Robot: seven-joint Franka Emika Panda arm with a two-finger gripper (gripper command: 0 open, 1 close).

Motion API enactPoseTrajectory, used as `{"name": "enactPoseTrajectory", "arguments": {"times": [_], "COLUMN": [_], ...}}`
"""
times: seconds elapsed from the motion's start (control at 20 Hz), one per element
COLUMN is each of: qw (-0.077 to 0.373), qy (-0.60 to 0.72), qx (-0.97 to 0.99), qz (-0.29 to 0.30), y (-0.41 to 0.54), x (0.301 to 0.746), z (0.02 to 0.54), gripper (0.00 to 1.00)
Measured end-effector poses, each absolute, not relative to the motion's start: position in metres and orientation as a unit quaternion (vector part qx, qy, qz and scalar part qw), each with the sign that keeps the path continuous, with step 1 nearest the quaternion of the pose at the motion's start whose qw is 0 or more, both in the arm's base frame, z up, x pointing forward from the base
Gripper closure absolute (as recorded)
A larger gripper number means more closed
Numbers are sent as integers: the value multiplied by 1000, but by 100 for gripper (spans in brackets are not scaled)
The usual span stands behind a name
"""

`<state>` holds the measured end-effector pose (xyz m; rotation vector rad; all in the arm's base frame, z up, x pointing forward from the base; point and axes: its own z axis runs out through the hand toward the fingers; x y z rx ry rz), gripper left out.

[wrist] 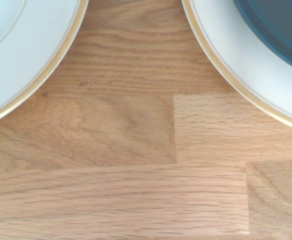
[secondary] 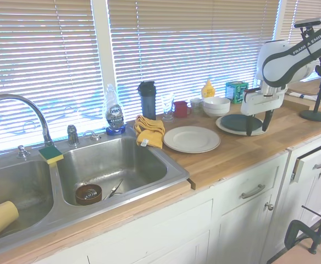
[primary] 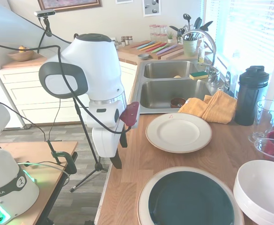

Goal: Wipe the white plate in clockwise motion

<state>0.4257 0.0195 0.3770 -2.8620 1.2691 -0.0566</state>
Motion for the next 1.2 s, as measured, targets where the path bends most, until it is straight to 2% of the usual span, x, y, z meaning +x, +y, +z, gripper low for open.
{"name": "enactPoseTrajectory", "arguments": {"times": [0.5, 1.2], "qw": [2, 42], "qy": [393, 386], "qx": [-919, -920], "qz": [-25, -58], "y": [58, 172], "x": [433, 499], "z": [379, 408], "gripper": [0, 0]}}
